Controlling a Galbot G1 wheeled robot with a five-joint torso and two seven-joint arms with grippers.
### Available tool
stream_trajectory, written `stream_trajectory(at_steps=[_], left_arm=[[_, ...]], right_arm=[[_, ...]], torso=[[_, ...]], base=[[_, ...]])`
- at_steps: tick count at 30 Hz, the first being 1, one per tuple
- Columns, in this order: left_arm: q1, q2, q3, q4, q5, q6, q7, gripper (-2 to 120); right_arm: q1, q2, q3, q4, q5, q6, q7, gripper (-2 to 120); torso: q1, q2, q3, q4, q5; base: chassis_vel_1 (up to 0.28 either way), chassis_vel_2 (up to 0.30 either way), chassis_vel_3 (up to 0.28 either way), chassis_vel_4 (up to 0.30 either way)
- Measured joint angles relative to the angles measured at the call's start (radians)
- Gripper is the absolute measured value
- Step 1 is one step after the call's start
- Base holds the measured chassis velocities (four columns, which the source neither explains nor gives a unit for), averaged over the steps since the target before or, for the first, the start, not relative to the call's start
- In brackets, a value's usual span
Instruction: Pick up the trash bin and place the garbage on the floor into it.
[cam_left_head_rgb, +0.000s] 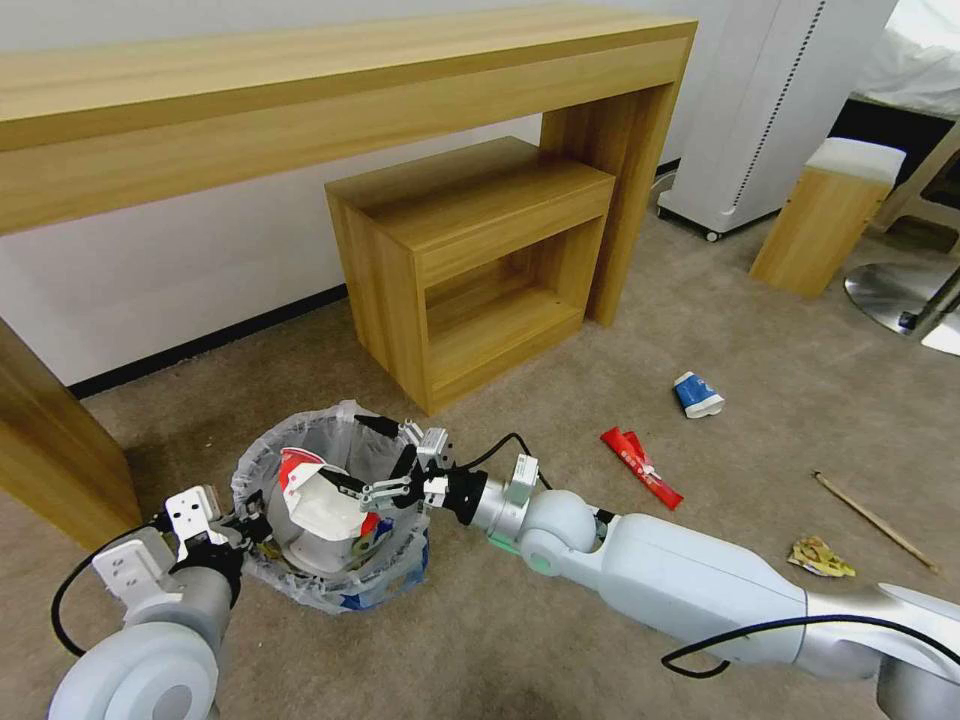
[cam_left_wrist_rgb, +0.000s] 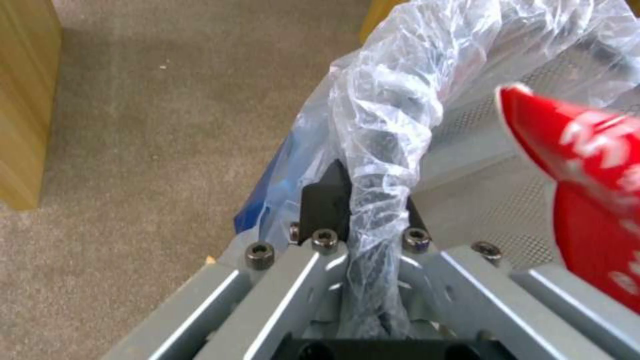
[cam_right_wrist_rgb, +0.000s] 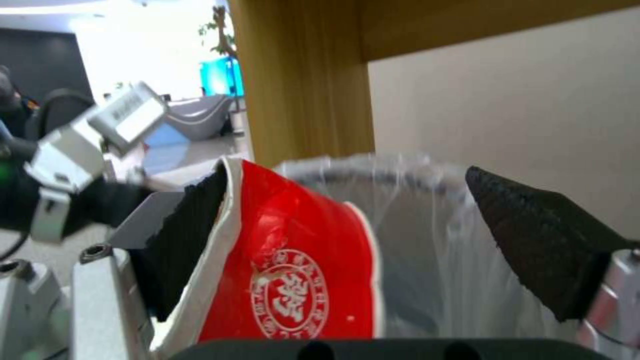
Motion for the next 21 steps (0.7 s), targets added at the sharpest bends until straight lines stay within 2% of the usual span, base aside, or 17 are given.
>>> stream_trajectory(at_steps=[21], left_arm=[[0.006, -0.001, -0.002, -0.011, 0.002, 0.000, 0.003, 1]], right_arm=[[-0.013, -0.016, -0.032, -0.018, -0.018, -0.010, -0.017, 91]], torso=[[0.000, 0.000, 0.000, -0.0001, 0.0000]], base=[[0.000, 0.000, 0.000, 0.000]])
